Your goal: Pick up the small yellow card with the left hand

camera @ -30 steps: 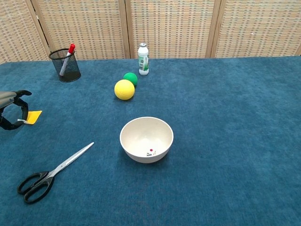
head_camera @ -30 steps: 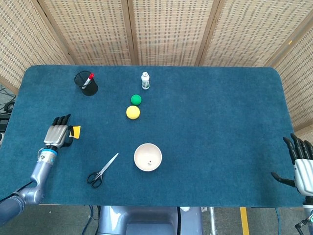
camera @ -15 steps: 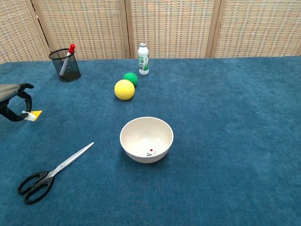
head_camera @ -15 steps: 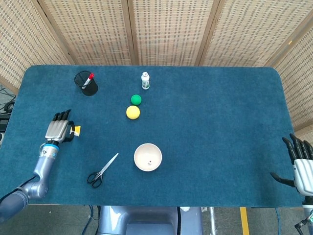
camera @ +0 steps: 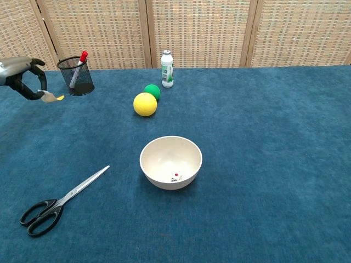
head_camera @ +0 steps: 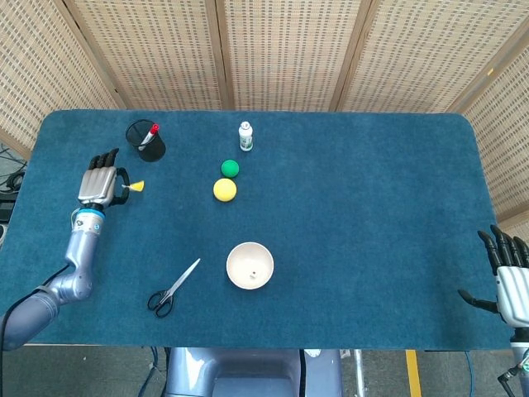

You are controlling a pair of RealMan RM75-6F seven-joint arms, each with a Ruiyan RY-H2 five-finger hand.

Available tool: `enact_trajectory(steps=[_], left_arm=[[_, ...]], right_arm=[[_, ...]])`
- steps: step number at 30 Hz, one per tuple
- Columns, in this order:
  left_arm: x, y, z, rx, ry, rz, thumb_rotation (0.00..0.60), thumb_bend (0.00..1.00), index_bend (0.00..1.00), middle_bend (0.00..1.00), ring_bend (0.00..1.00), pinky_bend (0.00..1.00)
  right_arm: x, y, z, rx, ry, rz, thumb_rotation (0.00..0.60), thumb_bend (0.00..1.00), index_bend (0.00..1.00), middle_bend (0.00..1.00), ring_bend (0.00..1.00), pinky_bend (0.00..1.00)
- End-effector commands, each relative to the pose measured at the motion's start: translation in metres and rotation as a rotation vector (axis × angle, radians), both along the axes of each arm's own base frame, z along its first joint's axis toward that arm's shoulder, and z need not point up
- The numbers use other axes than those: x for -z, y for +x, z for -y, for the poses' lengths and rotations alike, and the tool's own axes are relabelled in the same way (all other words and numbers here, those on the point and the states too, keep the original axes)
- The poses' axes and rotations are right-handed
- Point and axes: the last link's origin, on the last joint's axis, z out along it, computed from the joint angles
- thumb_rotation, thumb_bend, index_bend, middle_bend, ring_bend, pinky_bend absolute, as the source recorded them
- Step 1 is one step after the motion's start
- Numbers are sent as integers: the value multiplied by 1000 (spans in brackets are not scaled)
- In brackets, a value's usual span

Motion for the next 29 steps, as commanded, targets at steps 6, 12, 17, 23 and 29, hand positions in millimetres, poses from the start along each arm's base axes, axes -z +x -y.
enact_trajectory(steps=[6,12,17,23,29], left_arm=[[-39,-4,30,63,25,45,600,70,0,0,0,0],[-83,-17,68,112,83,44,600,0,0,0,0,0],[-134,-39,125,120,150,40,600,0,0,0,0,0],[-155,-59,182,66,175,47,600,0,0,0,0,0],[-159,-73,221,35,168,23,600,0,0,0,0,0]], right_arm=[[-1,2,-2,-8,-9,0,600,0,0,0,0,0],[-2,4,-3,-18,-15,-3,600,0,0,0,0,0],[-4,9,-7,-36,-29,-9,600,0,0,0,0,0],[-6,12,-10,-48,-43,-8,600,0,0,0,0,0],[-9,14,-13,-61,-59,-6,600,0,0,0,0,0]])
